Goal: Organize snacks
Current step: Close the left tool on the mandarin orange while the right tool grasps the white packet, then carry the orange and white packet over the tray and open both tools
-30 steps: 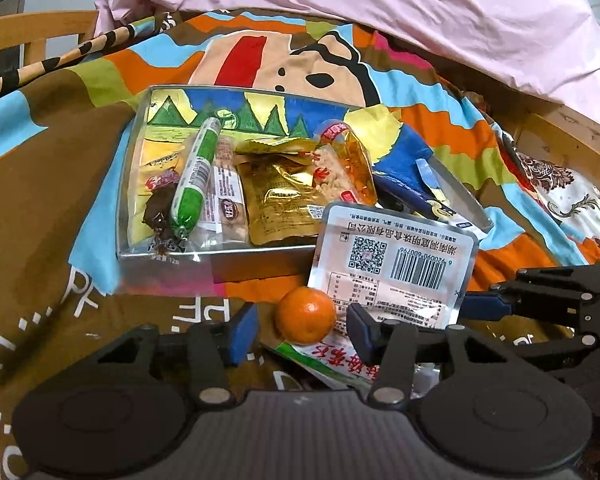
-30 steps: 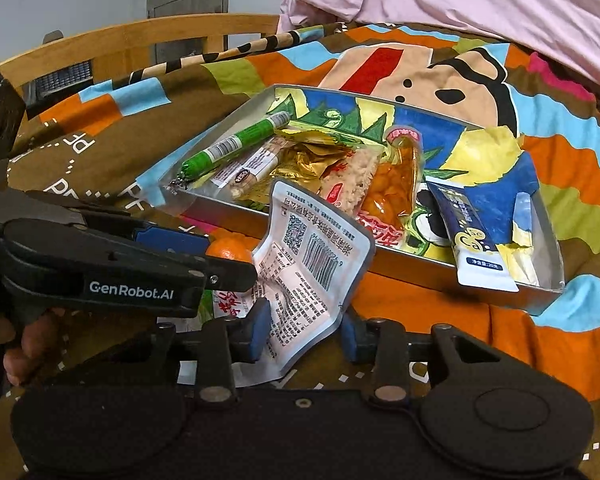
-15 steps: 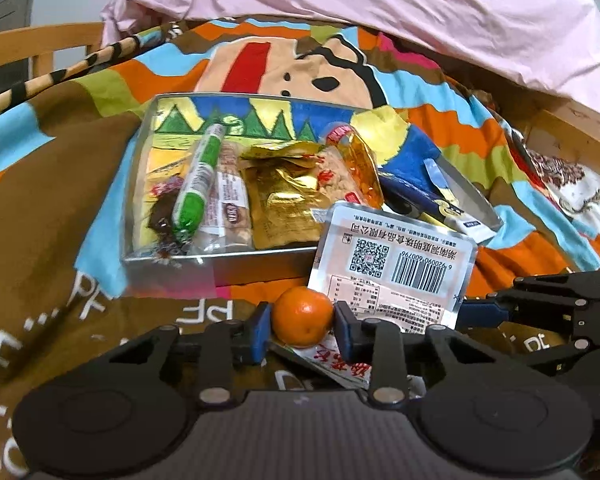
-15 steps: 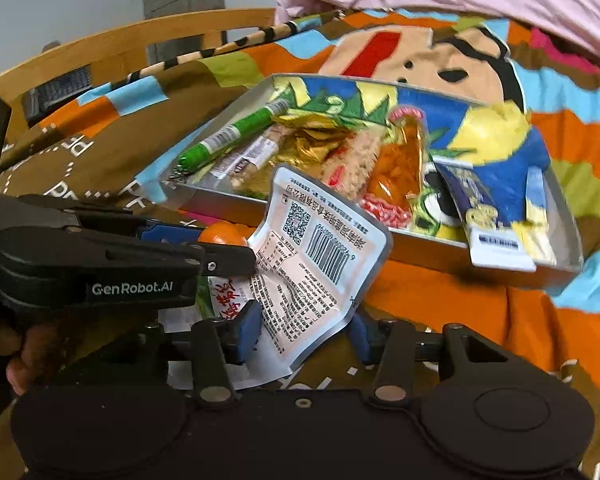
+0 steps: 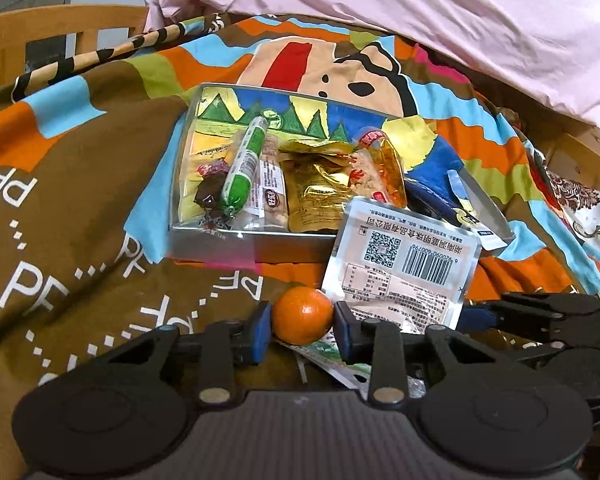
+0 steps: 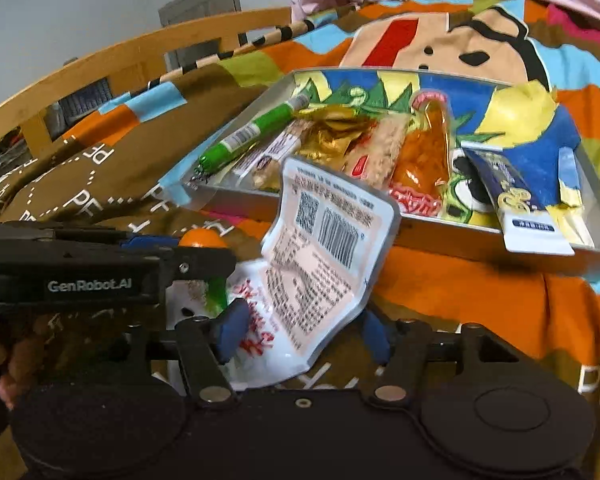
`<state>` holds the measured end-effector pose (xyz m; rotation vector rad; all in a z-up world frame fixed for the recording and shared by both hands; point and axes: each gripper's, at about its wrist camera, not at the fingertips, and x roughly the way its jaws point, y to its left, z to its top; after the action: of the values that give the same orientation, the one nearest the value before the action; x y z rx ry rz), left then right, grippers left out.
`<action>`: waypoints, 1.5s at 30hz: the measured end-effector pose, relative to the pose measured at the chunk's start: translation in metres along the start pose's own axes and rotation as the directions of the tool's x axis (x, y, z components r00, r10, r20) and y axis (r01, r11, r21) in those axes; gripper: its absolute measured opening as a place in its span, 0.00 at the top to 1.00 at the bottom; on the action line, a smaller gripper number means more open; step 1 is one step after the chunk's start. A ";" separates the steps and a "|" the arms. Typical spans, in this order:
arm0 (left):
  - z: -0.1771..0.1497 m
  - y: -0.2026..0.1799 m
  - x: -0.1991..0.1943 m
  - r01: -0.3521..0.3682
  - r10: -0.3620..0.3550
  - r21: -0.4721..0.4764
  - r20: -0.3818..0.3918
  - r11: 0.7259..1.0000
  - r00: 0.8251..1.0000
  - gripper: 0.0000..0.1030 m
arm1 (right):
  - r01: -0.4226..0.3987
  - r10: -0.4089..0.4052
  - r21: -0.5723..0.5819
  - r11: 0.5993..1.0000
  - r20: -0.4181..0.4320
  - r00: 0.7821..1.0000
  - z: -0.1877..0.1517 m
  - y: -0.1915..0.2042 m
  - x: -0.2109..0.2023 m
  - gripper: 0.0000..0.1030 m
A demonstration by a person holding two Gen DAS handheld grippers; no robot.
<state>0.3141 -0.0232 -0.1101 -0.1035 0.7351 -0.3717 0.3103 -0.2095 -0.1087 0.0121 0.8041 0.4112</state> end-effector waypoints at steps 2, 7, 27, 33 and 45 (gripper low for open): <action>-0.001 -0.001 -0.001 -0.001 0.001 0.001 0.005 1.000 1.000 0.65 | -0.010 0.010 0.001 1.000 0.012 1.000 0.002 0.000 0.002 0.40; -0.003 -0.003 -0.008 -0.022 0.022 -0.014 0.013 1.000 1.000 0.65 | 0.007 -0.006 -0.064 0.998 0.018 1.000 0.003 0.016 -0.003 0.59; -0.018 -0.029 -0.097 -0.063 0.067 -0.037 0.123 0.997 0.990 0.65 | 0.288 -0.214 -0.410 0.865 0.217 0.952 -0.014 0.070 -0.081 0.88; -0.017 -0.037 -0.116 -0.068 0.073 -0.032 0.166 0.997 0.984 0.65 | 0.379 -0.250 -0.468 0.798 0.316 0.915 -0.019 0.082 -0.108 0.88; 0.026 -0.033 -0.121 -0.060 0.071 -0.046 0.303 0.997 0.950 0.65 | 0.531 -0.310 -0.349 0.772 0.523 0.794 0.006 0.064 -0.134 0.88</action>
<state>0.2397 -0.0101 -0.0069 -0.1661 0.4385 -0.2705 0.2090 -0.1983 -0.0004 -0.5319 0.2157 0.1409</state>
